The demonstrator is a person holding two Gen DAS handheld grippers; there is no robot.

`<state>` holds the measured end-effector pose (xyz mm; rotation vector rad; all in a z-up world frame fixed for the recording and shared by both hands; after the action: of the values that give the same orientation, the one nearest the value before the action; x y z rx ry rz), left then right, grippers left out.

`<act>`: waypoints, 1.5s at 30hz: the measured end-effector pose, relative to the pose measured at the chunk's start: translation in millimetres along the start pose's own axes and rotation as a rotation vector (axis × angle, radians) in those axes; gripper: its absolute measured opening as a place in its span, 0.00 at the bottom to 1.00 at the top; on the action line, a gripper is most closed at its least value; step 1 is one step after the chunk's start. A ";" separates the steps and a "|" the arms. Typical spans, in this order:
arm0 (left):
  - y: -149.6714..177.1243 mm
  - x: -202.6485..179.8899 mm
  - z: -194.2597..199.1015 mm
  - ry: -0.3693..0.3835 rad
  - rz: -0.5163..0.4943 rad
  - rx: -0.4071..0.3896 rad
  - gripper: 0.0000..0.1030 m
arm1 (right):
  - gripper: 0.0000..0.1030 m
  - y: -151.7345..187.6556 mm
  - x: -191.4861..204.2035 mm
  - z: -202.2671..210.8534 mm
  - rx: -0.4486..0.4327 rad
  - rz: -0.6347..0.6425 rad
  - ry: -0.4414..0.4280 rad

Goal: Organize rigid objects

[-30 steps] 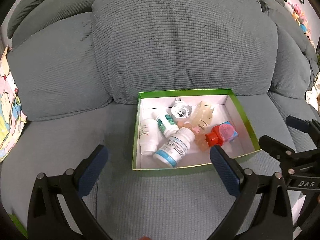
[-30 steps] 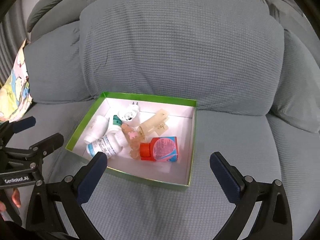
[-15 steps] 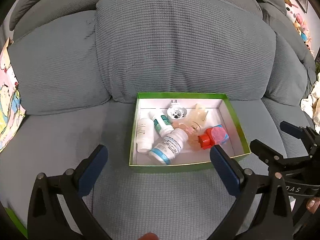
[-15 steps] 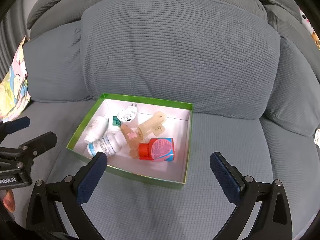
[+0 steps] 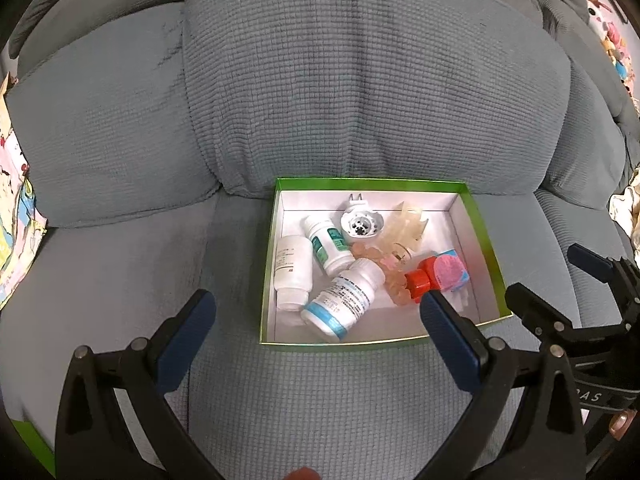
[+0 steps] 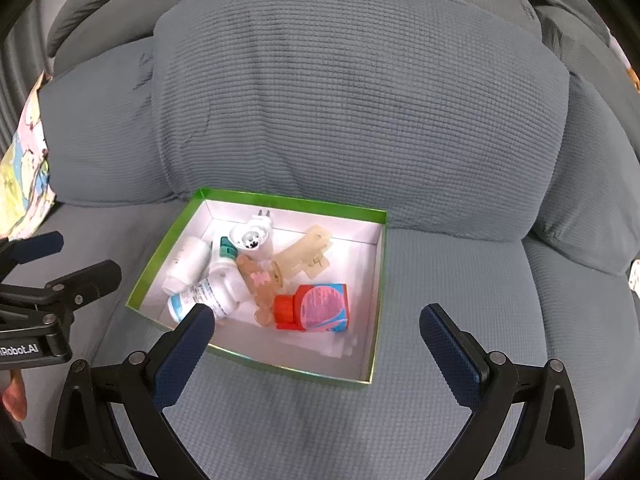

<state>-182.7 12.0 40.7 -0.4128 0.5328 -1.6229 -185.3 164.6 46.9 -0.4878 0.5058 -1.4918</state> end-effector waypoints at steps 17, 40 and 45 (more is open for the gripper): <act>-4.7 5.9 -25.3 -0.008 0.023 0.078 0.99 | 0.99 -3.3 7.6 -24.0 0.049 0.005 -0.011; -6.0 4.9 -49.3 -0.020 0.008 0.123 0.99 | 0.99 -6.5 4.3 -48.4 0.079 -0.001 -0.015; -6.2 2.5 -52.5 -0.020 0.003 0.128 0.99 | 0.99 -6.9 2.8 -52.3 0.085 0.001 -0.013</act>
<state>-217.2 15.3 0.8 -0.3329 0.4120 -1.6385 -221.9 161.8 8.8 -0.4307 0.4305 -1.5015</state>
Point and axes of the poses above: each gripper's, at about its wrist camera, not at the fingertips, and z roughly against the way its jaws point, x to its left, y to its underside, the point moved 3 cm from there along -z, roughly the way its jaws point
